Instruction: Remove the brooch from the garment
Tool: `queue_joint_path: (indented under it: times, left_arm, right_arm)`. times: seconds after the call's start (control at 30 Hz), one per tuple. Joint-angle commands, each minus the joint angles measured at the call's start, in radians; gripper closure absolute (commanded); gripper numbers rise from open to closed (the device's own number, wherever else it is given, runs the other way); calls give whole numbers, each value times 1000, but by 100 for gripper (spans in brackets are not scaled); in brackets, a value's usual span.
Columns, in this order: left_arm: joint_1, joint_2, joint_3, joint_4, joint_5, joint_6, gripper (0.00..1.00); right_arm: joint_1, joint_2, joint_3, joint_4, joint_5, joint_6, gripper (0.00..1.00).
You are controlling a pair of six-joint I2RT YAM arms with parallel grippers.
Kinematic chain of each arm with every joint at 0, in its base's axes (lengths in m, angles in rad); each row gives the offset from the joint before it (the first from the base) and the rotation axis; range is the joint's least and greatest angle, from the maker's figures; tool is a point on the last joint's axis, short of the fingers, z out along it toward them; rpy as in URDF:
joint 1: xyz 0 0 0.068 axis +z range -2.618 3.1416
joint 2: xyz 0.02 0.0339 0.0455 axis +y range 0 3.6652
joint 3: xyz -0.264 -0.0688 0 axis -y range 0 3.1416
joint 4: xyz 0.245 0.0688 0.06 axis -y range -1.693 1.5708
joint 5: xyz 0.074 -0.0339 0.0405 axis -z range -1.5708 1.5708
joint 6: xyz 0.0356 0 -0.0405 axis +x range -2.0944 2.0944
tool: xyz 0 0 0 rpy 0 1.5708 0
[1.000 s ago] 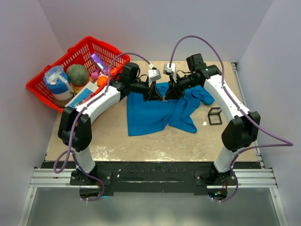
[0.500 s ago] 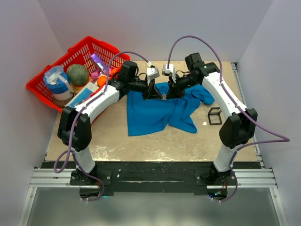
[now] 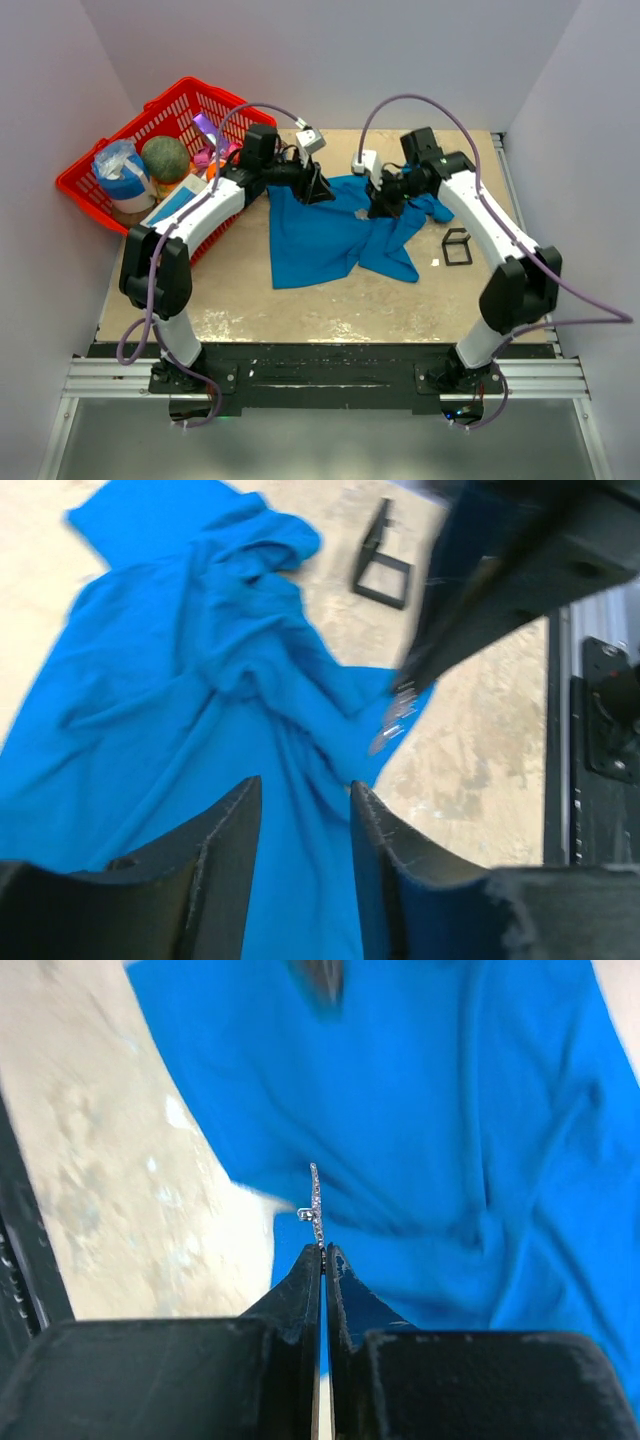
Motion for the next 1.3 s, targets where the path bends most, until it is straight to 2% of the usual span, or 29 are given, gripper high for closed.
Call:
queue_joint_path:
  times: [0.0,0.03,0.17,0.33,0.57,0.8,0.93,1.07,1.27]
  left_arm:
    - [60,-29,-23,76,-57,-53,43]
    - [60,-29,-23,76,-62,-37,42]
    - [62,-17,-23,96,-66,-43,42]
    - [62,10,-20,134,-45,-80,43]
    - [60,1,-54,163,-43,-85,43]
    - [58,-16,-84,163,-55,-68,43]
    - [49,-23,-92,162,-65,-88,43]
    - [34,-27,-98,147,-65,-80,43]
    - [29,-27,-86,105,-83,-48,43]
  right_arm:
    - [-42,-254,-221,141,310,39,100]
    - [-45,-337,-264,173,362,41,100]
    - [-54,-492,-490,195,629,23,100]
    - [-57,-606,-656,211,905,58,100]
    - [-71,-626,-756,282,1074,1,100]
    - [-160,-635,-865,479,1064,-169,100]
    - [-202,-585,-898,559,1013,-224,100]
    - [-231,-514,-912,644,986,-254,100]
    - [-254,-402,-877,676,955,-240,100]
